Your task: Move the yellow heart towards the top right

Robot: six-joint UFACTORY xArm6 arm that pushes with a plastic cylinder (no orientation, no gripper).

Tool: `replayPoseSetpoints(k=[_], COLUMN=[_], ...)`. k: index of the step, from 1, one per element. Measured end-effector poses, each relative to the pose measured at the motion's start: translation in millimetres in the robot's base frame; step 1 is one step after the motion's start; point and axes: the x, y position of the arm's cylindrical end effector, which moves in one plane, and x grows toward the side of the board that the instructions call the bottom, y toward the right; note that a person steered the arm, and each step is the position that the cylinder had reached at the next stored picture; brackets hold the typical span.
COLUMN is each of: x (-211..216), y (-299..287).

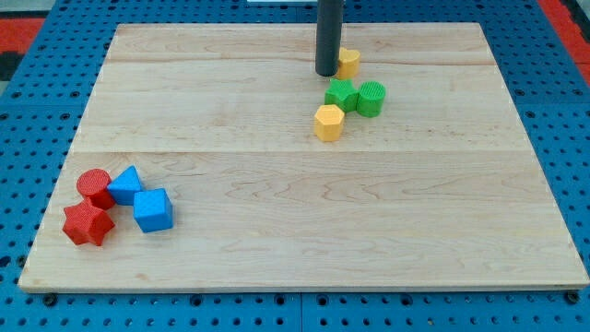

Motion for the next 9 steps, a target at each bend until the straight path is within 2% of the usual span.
replayPoseSetpoints(k=[2,6,9], x=[-31,-29,-25], y=[34,145,170])
